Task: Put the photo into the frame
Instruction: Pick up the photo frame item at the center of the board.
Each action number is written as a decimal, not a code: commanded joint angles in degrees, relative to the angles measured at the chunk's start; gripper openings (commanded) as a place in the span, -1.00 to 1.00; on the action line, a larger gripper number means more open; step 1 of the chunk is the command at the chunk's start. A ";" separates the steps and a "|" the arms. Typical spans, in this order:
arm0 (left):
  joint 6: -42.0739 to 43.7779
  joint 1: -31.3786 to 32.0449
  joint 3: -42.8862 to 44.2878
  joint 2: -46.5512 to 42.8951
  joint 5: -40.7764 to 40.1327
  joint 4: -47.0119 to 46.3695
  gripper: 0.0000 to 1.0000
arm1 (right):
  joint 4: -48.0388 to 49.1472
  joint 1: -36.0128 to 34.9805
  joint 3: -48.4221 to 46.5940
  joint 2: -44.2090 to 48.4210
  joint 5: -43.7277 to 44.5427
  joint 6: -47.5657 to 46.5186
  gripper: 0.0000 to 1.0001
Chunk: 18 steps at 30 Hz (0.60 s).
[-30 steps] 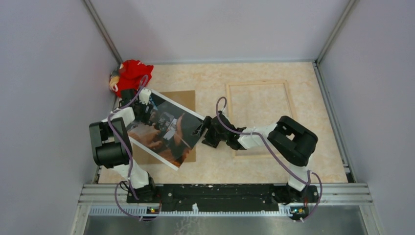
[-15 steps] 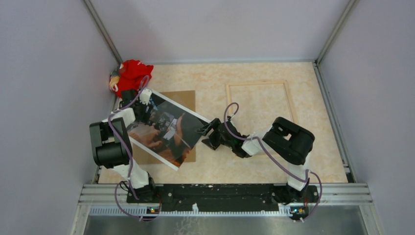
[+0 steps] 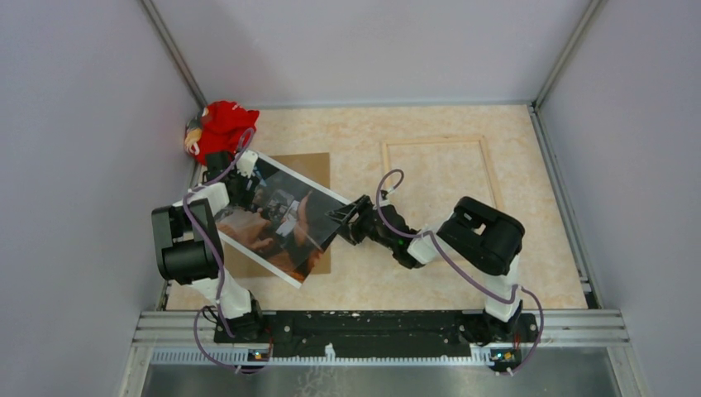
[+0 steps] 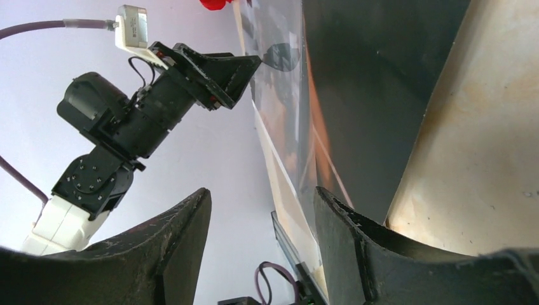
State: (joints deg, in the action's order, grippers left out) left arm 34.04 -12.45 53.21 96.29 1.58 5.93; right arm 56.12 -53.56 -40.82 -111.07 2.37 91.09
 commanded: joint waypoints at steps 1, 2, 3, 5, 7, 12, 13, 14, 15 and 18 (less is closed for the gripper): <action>0.94 0.26 -1.86 1.41 -1.06 3.97 0.73 | 1.72 0.30 -2.52 1.78 -1.03 -3.12 0.17; 0.94 0.31 -1.82 1.32 -1.06 4.02 0.73 | 0.46 0.30 -3.23 1.88 -1.12 -3.72 0.14; 0.94 0.26 -1.88 1.27 -1.10 4.04 0.73 | -1.03 0.30 -3.94 1.87 -1.34 -4.19 0.11; 0.84 0.32 -1.58 1.27 -1.06 4.63 0.74 | -4.84 0.30 -5.80 1.61 -1.41 -5.53 0.04; 0.56 0.30 -0.94 1.39 -0.85 5.63 0.74 | -8.60 0.23 -7.98 1.20 -1.22 -7.11 -0.04; -1.27 0.08 2.70 1.66 1.23 11.43 0.78 | -14.45 0.52 -12.74 0.28 0.17 -11.52 -0.45; -1.60 -0.15 3.74 1.58 1.85 12.97 0.79 | -15.85 0.77 -13.54 0.51 0.36 -12.64 -0.64; -1.87 -0.37 5.02 1.33 2.53 14.71 0.81 | -16.90 1.08 -14.25 0.94 0.66 -13.82 -0.84; -2.09 -0.69 6.38 0.98 3.38 16.61 0.83 | -17.97 1.58 -14.86 1.55 0.26 -14.97 -1.00; -2.48 -1.52 10.91 -0.62 5.34 22.09 0.97 | -23.09 3.84 -17.47 4.98 -2.84 -19.91 -1.00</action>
State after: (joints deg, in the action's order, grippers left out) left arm 32.93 -12.91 58.37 96.92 3.60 17.76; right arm 38.92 -52.42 -53.84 -110.98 1.26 79.09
